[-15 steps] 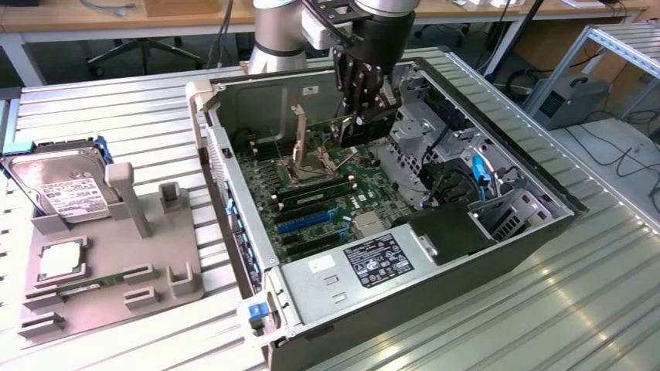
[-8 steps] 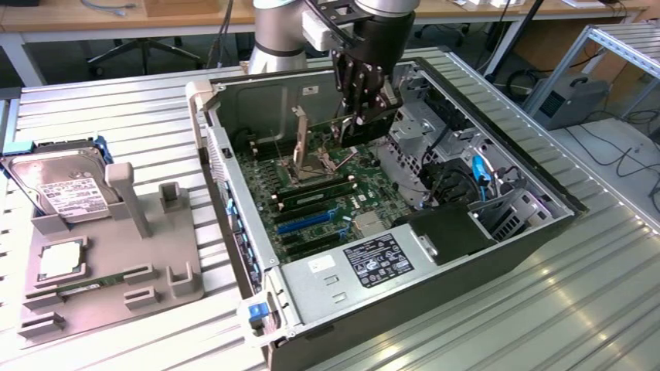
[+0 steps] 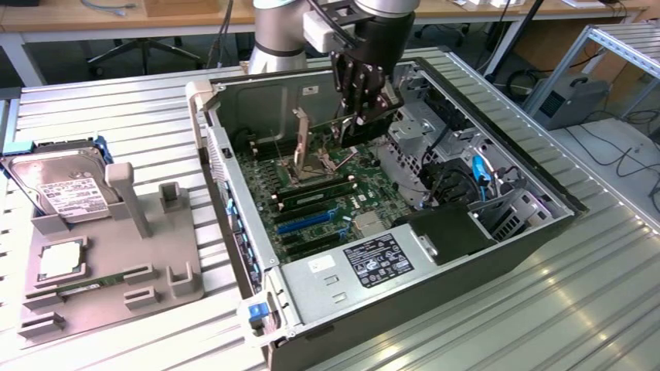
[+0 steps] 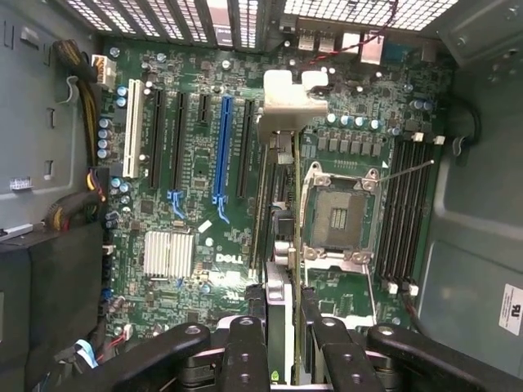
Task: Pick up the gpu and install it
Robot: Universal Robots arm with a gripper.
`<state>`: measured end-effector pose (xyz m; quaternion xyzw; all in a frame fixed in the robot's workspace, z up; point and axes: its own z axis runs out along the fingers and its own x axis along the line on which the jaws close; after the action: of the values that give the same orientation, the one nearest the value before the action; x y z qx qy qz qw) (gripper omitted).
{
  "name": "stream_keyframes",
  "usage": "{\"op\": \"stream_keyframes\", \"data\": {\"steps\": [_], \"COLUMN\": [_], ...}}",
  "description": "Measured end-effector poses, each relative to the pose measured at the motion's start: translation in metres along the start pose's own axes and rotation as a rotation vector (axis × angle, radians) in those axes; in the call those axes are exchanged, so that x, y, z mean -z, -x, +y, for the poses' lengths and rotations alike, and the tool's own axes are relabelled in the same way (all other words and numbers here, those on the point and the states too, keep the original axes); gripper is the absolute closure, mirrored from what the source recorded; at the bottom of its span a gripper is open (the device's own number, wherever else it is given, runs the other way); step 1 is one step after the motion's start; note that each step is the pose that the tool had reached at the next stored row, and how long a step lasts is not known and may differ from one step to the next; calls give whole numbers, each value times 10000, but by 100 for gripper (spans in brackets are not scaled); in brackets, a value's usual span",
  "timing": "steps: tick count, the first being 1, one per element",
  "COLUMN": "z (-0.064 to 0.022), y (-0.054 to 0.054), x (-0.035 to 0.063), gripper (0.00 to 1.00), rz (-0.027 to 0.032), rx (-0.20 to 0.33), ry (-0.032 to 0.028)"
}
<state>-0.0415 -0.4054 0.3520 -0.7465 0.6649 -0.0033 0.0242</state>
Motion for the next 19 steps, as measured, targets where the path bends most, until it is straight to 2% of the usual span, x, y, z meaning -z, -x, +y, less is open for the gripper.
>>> {"op": "stream_keyframes", "data": {"steps": [19], "z": [1], "y": [0], "x": [-9], "gripper": [73], "rz": [-29], "rx": [797], "ry": [22]}}
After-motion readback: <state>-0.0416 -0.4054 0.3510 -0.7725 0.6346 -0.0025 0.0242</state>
